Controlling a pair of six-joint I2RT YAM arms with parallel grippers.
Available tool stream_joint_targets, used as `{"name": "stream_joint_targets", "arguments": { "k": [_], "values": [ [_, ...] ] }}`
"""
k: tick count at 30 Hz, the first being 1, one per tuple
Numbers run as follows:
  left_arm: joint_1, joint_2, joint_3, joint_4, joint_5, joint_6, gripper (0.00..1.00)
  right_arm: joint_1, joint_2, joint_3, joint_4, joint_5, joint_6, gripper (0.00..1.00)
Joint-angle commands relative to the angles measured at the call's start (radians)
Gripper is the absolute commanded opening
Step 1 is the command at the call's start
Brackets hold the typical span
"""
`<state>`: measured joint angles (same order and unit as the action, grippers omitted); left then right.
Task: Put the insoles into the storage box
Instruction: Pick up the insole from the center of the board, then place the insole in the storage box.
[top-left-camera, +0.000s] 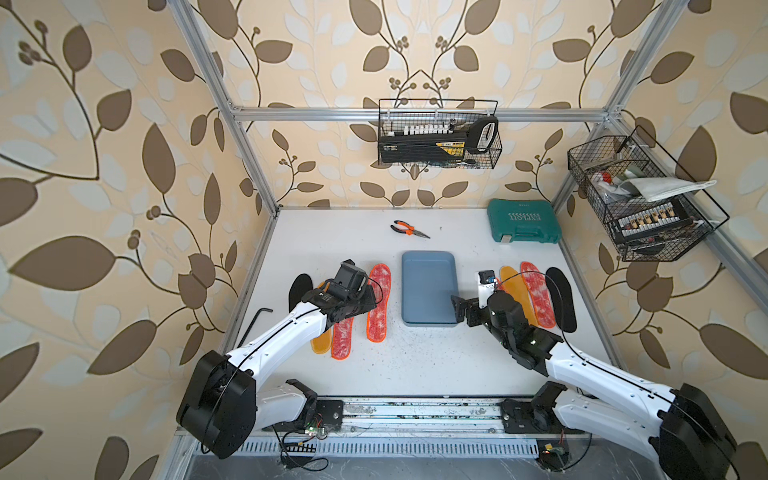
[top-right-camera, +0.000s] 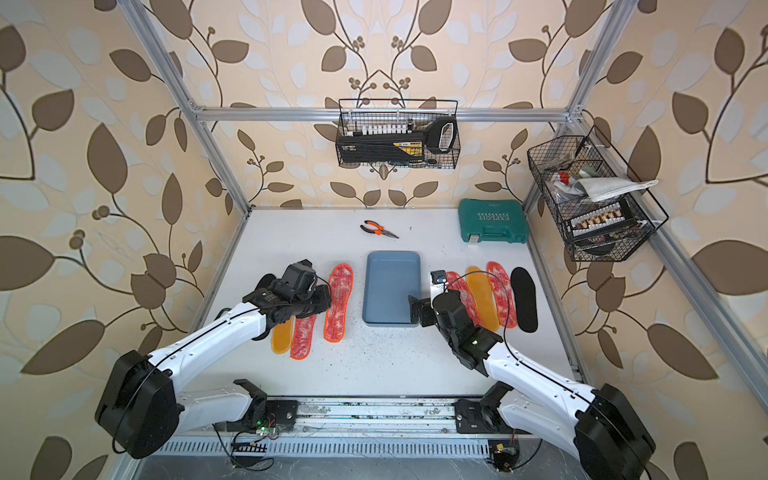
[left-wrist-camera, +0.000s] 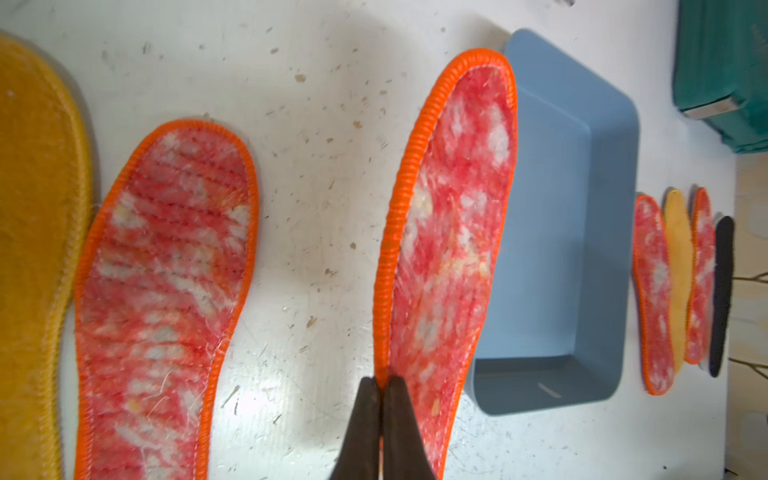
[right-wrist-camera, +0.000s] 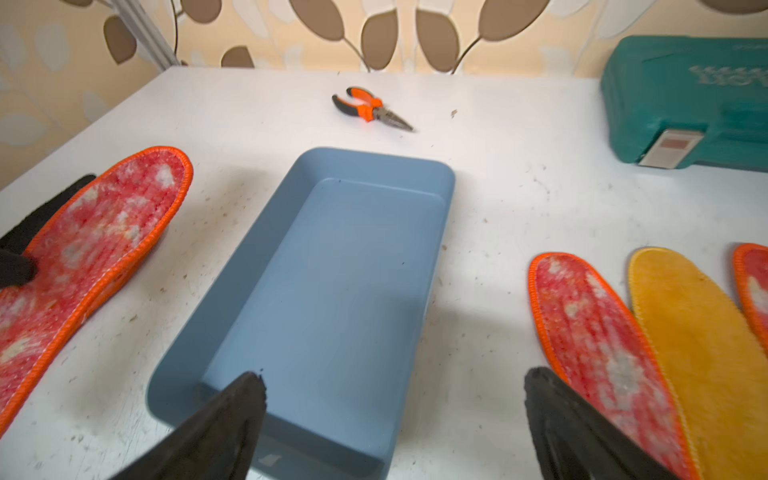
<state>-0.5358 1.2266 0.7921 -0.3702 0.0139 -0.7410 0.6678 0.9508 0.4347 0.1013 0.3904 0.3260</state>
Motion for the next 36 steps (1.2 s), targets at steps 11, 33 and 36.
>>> {"name": "stream_joint_targets", "arguments": {
  "k": [11, 33, 36],
  "values": [
    [-0.058, 0.302, 0.301, 0.149, 0.069, -0.04, 0.0, 0.007, -0.041, -0.019, -0.054, 0.17, 0.034, 0.99],
    [-0.133, 0.628, 0.45, 0.105, -0.036, -0.173, 0.0, 0.007, 0.015, 0.012, -0.066, 0.151, 0.031, 0.99],
    [-0.134, 0.626, 0.436, 0.092, -0.047, -0.173, 0.0, 0.007, 0.021, 0.016, -0.071, 0.153, 0.029, 0.99]
  ]
}}
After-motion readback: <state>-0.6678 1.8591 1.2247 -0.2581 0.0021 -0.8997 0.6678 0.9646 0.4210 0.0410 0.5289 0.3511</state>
